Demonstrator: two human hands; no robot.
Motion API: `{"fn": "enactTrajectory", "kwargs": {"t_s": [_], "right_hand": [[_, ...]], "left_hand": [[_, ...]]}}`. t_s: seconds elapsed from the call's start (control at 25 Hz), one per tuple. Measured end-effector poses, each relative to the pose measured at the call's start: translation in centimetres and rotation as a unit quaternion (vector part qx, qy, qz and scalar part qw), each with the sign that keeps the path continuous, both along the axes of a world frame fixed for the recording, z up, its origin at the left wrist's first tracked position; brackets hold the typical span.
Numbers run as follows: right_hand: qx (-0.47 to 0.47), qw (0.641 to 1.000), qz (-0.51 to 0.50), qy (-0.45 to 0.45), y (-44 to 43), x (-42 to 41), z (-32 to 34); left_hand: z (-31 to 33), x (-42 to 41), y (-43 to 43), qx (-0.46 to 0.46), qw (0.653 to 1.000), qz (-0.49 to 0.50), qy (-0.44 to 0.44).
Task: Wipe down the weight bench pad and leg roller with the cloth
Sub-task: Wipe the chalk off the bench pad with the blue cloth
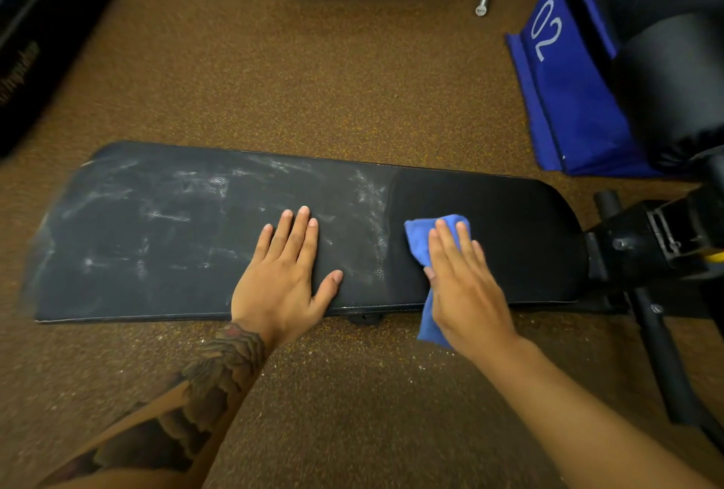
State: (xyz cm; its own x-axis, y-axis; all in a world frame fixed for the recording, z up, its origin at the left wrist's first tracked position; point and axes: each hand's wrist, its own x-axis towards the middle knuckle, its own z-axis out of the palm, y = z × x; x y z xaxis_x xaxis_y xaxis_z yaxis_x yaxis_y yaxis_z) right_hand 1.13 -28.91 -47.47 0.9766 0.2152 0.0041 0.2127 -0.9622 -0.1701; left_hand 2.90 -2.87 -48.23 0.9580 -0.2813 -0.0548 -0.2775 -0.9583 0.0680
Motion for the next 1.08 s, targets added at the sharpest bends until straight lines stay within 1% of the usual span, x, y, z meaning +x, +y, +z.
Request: {"fn": "enactTrajectory", "kwargs": {"t_s": [0.16, 0.24, 0.36, 0.44, 0.52, 0.6, 0.68, 0.8, 0.88, 0.96, 1.08], "right_hand": [[0.004, 0.993, -0.112, 0.037, 2.1, 6.6, 0.3], [0.023, 0.989, -0.143, 0.038, 4.0, 9.4, 0.8], [0.038, 0.991, -0.121, 0.037, 6.1, 8.5, 0.7], [0.04, 0.996, -0.074, 0.02, 6.1, 4.4, 0.6], [0.022, 0.999, -0.027, 0.004, 4.8, 0.2, 0.3], [0.008, 1.0, -0.016, 0.003, 3.4, -1.1, -0.1], [0.011, 0.999, -0.05, 0.009, 2.7, 0.6, -0.3], [0.037, 0.989, -0.14, 0.04, 3.0, 6.7, 0.3], [0.05, 0.985, -0.161, 0.039, 4.0, 9.3, 0.7], [0.034, 0.993, -0.113, 0.02, 5.4, 8.5, 0.5], [0.025, 0.999, -0.031, -0.01, 5.7, 2.7, 0.3]], "left_hand": [[0.0, 0.0, -0.1, 0.001, 1.0, -0.001, -0.003], [0.1, 0.0, -0.2, -0.003, 1.0, -0.001, -0.008], [0.1, 0.0, -0.2, -0.004, 1.0, -0.001, -0.006], [0.0, 0.0, -0.2, -0.002, 1.0, -0.002, -0.008], [0.0, 0.0, -0.1, -0.002, 1.0, -0.001, -0.004], [0.0, 0.1, -0.1, 0.001, 1.0, 0.001, 0.0], [0.1, 0.1, 0.0, 0.003, 1.0, 0.0, 0.003], [0.0, 0.1, 0.0, 0.002, 1.0, 0.001, 0.002], [-0.1, 0.1, -0.1, 0.002, 1.0, -0.002, 0.002], [-0.1, 0.1, -0.1, 0.002, 1.0, -0.001, -0.002], [0.0, 0.2, -0.1, 0.008, 1.0, -0.005, 0.0]]}}
